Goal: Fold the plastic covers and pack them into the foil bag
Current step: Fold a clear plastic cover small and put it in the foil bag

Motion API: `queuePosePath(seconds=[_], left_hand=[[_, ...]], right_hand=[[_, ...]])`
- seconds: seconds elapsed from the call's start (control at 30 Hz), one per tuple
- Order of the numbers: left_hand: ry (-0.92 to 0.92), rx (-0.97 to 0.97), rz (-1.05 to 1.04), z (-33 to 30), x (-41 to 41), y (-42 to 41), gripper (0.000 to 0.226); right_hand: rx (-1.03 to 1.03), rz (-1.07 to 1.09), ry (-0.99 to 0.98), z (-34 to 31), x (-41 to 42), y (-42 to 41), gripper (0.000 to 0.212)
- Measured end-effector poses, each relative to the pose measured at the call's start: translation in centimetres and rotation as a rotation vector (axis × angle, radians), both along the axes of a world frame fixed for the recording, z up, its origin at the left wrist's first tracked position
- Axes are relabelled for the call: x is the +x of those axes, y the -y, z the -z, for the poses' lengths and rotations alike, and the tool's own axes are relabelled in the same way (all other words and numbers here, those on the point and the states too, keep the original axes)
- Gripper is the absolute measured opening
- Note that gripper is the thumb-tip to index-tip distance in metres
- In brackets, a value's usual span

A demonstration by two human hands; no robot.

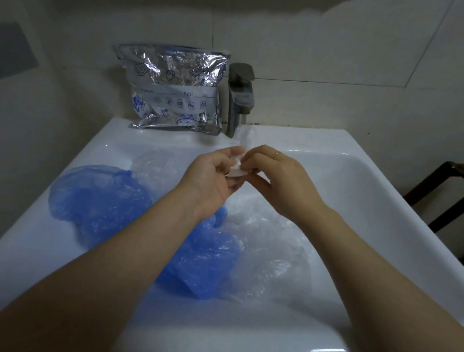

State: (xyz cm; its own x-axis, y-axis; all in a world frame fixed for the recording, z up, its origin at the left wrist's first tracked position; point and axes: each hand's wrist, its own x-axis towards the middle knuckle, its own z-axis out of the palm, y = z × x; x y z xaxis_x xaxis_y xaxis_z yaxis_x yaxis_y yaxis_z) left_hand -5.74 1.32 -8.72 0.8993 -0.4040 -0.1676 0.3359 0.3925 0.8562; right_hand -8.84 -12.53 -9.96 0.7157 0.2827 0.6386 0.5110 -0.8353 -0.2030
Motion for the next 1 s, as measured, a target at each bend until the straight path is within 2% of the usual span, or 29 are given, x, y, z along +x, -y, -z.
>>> queuePosePath(seconds=[0.13, 0.27, 0.53, 0.73, 0.9, 1.0], left_hand=[[0.028, 0.142, -0.085, 0.4, 0.0, 0.2, 0.017], [0.13, 0.184, -0.17, 0.7, 0.4, 0.0, 0.013], [0.177, 0.235, -0.123, 0.7, 0.3, -0.2, 0.016], [0.163, 0.178, -0.085, 0.5, -0.2, 0.3, 0.008], [0.295, 0.357, -0.103, 0.8, -0.5, 0.6, 0.028], [0.303, 0.403, -0.118, 0.7, -0.5, 0.5, 0.017]], right_hand=[[0.113, -0.034, -0.095, -0.2, -0.1, 0.4, 0.021], [0.356, 0.001, -0.318, -0.3, -0.3, 0.5, 0.013], [0.776, 0.085, -0.526, -0.3, -0.5, -0.4, 0.014], [0.834, 0.226, -0.557, -0.4, -0.3, -0.4, 0.018], [0.795, 0.251, -0.568, -0.3, -0.4, -0.6, 0.017], [0.787, 0.252, -0.616, -0.4, -0.4, -0.7, 0.017]])
